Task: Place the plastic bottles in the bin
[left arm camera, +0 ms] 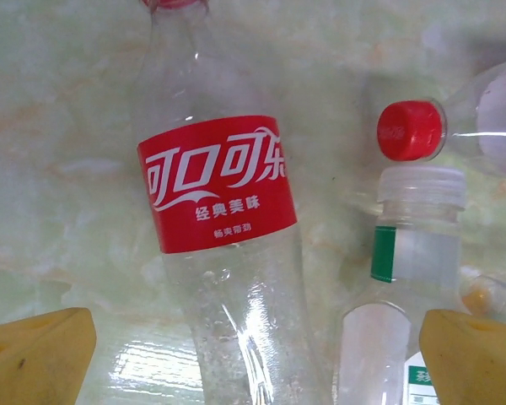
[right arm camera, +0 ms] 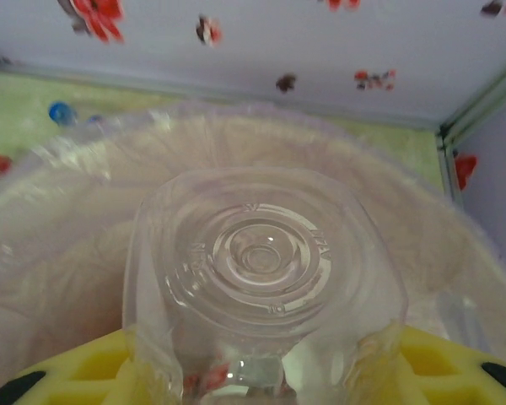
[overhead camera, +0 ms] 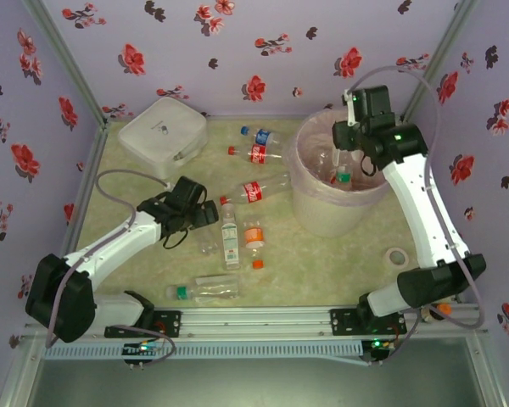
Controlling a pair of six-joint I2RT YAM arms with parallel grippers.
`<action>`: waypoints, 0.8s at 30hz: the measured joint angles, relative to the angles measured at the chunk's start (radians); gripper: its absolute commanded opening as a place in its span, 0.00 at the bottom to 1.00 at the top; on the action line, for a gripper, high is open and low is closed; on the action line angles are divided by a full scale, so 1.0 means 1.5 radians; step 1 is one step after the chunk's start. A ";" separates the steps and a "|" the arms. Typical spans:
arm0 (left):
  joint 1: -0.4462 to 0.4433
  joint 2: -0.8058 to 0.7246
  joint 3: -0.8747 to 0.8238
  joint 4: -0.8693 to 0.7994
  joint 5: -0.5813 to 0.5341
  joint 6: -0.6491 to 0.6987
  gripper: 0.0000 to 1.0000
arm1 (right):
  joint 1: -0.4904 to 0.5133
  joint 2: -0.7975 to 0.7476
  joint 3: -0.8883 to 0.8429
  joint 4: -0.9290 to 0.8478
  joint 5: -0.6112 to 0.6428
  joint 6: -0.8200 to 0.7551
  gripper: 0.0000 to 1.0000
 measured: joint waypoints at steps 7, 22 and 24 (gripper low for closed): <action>0.000 -0.022 -0.058 0.033 0.018 -0.031 0.97 | -0.020 0.016 -0.083 0.030 -0.035 0.021 0.20; 0.016 -0.023 -0.121 0.111 0.046 -0.089 1.00 | -0.046 -0.009 -0.266 0.220 -0.087 0.098 0.89; 0.016 -0.022 -0.121 0.116 0.046 -0.092 1.00 | -0.046 -0.013 -0.267 0.213 -0.088 0.098 0.96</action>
